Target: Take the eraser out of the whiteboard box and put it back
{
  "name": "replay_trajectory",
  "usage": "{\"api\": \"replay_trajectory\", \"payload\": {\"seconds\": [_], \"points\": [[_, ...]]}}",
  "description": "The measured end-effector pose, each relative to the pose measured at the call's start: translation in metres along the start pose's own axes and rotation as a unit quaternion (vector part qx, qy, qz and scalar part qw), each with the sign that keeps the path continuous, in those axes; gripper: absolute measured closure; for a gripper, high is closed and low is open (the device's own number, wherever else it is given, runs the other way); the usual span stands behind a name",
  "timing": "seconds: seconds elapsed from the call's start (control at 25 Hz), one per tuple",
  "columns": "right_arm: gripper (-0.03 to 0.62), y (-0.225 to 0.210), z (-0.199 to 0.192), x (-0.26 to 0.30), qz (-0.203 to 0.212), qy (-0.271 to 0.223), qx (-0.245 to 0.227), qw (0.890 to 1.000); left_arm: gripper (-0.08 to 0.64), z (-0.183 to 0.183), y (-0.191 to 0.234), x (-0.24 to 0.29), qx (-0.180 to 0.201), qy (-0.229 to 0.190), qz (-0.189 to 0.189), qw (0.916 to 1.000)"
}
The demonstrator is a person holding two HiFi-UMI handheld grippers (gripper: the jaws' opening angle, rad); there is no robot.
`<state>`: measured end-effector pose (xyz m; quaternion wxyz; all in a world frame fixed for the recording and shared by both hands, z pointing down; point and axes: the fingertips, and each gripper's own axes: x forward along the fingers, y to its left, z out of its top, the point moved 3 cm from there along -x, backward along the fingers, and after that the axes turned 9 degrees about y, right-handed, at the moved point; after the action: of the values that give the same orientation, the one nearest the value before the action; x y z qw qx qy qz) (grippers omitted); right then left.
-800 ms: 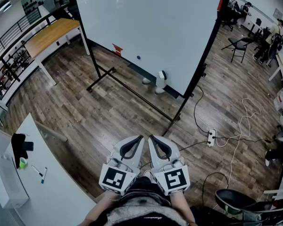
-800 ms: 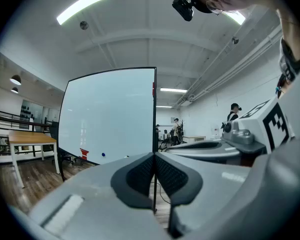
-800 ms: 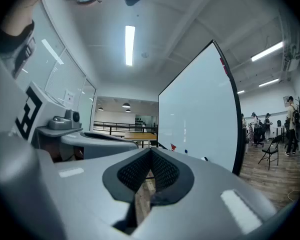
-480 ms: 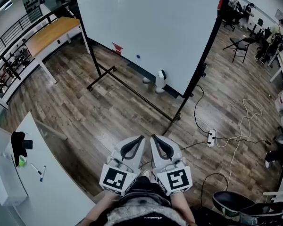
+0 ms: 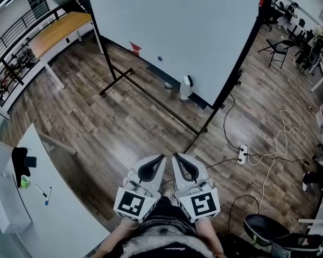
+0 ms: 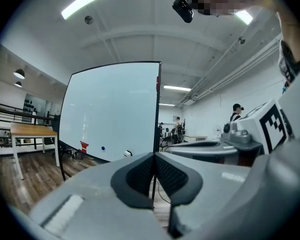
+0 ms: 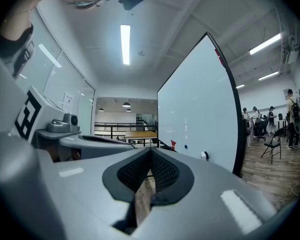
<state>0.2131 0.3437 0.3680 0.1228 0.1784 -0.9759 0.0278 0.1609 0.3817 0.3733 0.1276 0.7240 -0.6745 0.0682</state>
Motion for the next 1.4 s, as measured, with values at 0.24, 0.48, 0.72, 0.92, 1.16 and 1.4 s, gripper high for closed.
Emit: {"api": "replay_trajectory", "payload": {"seconds": [0.24, 0.48, 0.72, 0.92, 1.16, 1.4], "points": [[0.591, -0.020, 0.003, 0.040, -0.014, 0.009, 0.002, 1.000, 0.558, 0.011, 0.037, 0.032, 0.014, 0.005, -0.011, 0.9998], [0.591, -0.049, 0.027, 0.110, -0.034, 0.006, -0.002, 0.999, 0.558, 0.026, 0.097, 0.082, 0.026, -0.006, -0.041, 0.9988], [0.591, -0.076, 0.049, 0.178, -0.057, -0.002, 0.002, 0.998, 0.558, 0.054, 0.157, 0.127, 0.027, -0.008, -0.069, 0.9972], [0.591, -0.091, 0.059, 0.218, -0.069, 0.005, 0.007, 0.998, 0.558, 0.067, 0.189, 0.153, 0.031, -0.003, -0.085, 0.9959], [0.591, -0.098, 0.062, 0.252, -0.083, 0.009, 0.013, 0.996, 0.558, 0.071, 0.216, 0.172, 0.043, 0.001, -0.104, 0.9936], [0.591, -0.099, 0.064, 0.277, -0.085, 0.016, 0.012, 0.996, 0.558, 0.071, 0.238, 0.181, 0.020, 0.005, -0.117, 0.9929]]}}
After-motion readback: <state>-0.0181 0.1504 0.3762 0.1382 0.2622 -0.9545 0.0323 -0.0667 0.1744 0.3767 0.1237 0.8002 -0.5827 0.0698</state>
